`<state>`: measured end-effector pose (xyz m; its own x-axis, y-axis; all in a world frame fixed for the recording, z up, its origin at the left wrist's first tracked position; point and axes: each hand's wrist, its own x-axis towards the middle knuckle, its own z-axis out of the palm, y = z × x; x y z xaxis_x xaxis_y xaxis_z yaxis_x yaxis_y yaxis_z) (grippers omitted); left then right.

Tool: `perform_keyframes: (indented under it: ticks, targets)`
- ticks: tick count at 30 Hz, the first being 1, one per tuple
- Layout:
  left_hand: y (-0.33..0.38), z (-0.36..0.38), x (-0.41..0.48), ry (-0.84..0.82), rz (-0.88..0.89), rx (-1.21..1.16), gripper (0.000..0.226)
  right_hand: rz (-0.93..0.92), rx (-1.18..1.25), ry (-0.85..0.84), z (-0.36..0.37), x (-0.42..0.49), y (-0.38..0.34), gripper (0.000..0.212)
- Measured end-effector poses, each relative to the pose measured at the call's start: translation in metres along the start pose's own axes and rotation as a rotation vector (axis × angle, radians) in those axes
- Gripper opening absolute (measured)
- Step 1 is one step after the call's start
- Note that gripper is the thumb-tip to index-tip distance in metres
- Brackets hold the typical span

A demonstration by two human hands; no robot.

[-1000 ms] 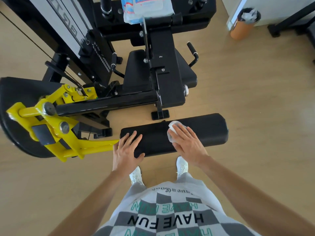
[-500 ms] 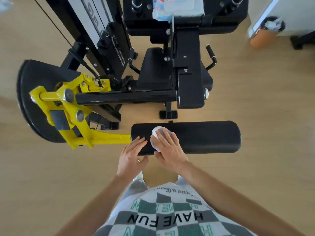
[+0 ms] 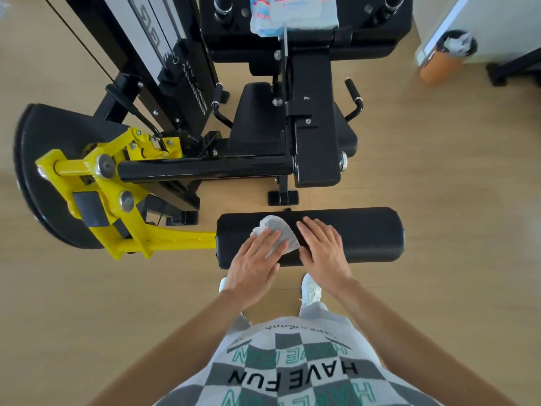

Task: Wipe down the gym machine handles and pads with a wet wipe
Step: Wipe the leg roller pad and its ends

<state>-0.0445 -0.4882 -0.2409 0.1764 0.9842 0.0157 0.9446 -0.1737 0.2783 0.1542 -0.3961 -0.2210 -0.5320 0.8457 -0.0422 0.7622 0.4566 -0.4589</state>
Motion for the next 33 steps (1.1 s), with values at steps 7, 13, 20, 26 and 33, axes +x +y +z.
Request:
perform_keyframes:
  ticks: [7, 13, 20, 26, 33]
  targets:
    - [-0.037, -0.012, -0.041, 0.077, -0.272, 0.002, 0.058, 0.080, -0.253, -0.094, 0.000, -0.010, 0.028, 0.059]
    - [-0.040, -0.017, -0.034, -0.029, -0.446, 0.014, 0.075, 0.173, -0.258, -0.072, -0.002, -0.009, 0.026, 0.075]
    - [-0.004, -0.015, 0.000, -0.159, -0.191, 0.031, 0.079, 0.305, -0.305, -0.043, -0.036, -0.001, 0.076, 0.079]
    - [0.010, -0.015, 0.016, -0.181, -0.104, 0.055, 0.076, 0.326, -0.310, -0.057, -0.029, -0.006, 0.081, 0.083]
    - [-0.042, -0.032, 0.006, -0.155, -0.434, 0.095, 0.082, 0.328, -0.313, -0.030, -0.011, -0.045, 0.074, 0.080]
